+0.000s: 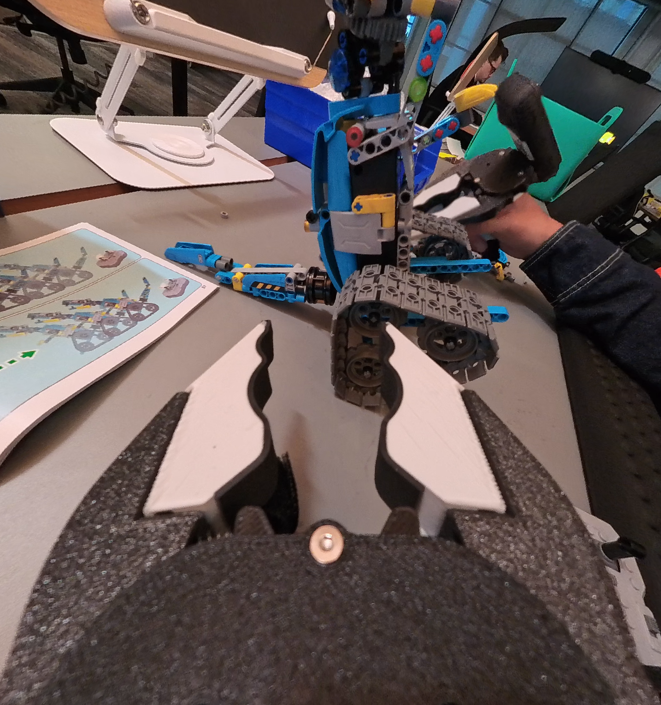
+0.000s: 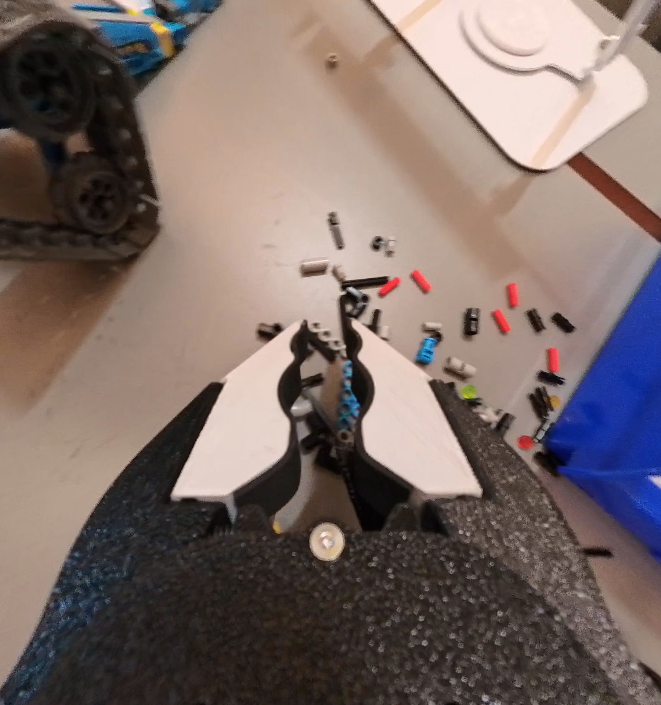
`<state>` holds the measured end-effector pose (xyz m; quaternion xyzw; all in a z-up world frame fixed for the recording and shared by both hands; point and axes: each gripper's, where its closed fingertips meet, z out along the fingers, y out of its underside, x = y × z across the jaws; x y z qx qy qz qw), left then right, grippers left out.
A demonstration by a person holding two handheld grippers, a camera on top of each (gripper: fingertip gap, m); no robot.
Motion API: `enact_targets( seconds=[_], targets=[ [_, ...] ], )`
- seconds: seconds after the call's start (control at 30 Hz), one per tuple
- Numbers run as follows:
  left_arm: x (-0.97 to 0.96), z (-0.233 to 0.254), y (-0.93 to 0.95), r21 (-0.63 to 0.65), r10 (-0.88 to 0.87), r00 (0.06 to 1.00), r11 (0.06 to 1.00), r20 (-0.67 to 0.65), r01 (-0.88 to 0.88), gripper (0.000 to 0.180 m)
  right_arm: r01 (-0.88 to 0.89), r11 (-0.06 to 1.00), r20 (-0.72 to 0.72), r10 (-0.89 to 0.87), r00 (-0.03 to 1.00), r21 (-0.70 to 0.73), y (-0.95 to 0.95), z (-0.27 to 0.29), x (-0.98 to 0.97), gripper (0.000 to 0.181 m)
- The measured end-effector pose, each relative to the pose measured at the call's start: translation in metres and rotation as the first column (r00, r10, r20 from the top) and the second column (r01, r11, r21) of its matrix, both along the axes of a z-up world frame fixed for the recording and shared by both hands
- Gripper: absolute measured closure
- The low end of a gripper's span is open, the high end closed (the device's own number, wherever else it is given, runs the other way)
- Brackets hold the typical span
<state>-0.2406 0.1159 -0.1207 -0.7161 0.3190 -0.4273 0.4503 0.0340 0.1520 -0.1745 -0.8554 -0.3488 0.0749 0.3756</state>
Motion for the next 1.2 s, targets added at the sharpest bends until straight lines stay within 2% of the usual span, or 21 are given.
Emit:
enact_targets(
  seconds=[0.13,0.2,0.37,0.47,0.53,0.57,0.67,0.8,0.83,0.93,1.0,1.07,1.13,1.2],
  targets=[
    [0.0,0.0,0.0,-0.001,0.0,1.0,1.0,-0.002,0.0,0.126,0.122,0.992,0.101,-0.12,0.988,-0.022,0.024,0.0,0.02,0.162],
    [0.0,0.0,0.0,-0.001,0.0,1.0,1.0,-0.002,0.0,0.126,0.098,0.99,0.149,-0.083,0.985,-0.099,0.026,-0.004,0.016,0.159],
    [0.0,0.0,0.0,-0.006,0.0,1.0,1.0,0.004,0.0,0.126,0.054,0.993,0.246,-0.026,0.969,-0.108,0.051,0.002,0.014,0.159],
    [0.0,0.0,-0.001,-0.007,-0.003,1.0,1.0,0.003,0.003,0.126,0.101,0.989,0.158,-0.083,0.984,-0.11,0.065,-0.001,0.012,0.162],
    [0.0,-0.001,0.0,-0.013,-0.005,1.0,1.0,0.003,0.005,0.126,0.018,0.984,0.012,-0.016,1.0,-0.177,0.061,-0.006,-0.017,0.159],
    [0.0,-0.001,0.0,-0.017,-0.006,1.0,1.0,0.006,0.006,0.126,-0.02,0.982,-0.01,0.018,1.0,-0.189,0.059,-0.008,-0.027,0.158],
    [-0.001,0.0,0.001,-0.031,-0.005,1.0,1.0,0.018,0.005,0.126,-0.068,0.981,0.077,0.083,0.994,-0.18,0.06,-0.019,-0.034,0.156],
    [-0.001,0.0,0.001,-0.04,-0.005,1.0,0.999,0.025,0.006,0.126,-0.089,0.973,0.064,0.105,0.992,-0.215,0.061,-0.023,-0.042,0.169],
    [-0.001,0.0,0.001,-0.039,-0.004,1.0,0.999,0.025,0.005,0.126,-0.094,0.972,0.073,0.112,0.991,-0.216,0.061,-0.025,-0.042,0.176],
    [0.0,0.0,0.0,-0.025,-0.005,1.0,1.0,0.018,0.005,0.126,-0.092,0.971,0.079,0.112,0.991,-0.221,0.059,-0.021,-0.039,0.178],
    [0.0,0.007,-0.001,0.02,0.005,1.0,1.0,0.004,-0.005,0.127,-0.088,0.985,-0.058,0.08,0.995,-0.148,0.056,0.009,-0.049,0.178],
    [0.004,0.026,-0.008,0.103,0.017,0.999,0.995,-0.027,-0.014,0.128,-0.063,0.996,-0.297,0.044,0.954,-0.056,0.044,0.062,-0.07,0.178],
    [0.012,0.057,-0.023,0.246,0.024,0.997,0.969,-0.068,-0.007,0.128,-0.053,0.998,-0.547,0.068,0.834,0.043,0.014,0.124,-0.096,0.178],
    [0.025,0.089,-0.043,0.369,0.038,0.995,0.929,-0.088,-0.003,0.135,-0.066,0.991,-0.766,0.133,0.629,0.118,-0.029,0.177,-0.127,0.178]
  ],
)
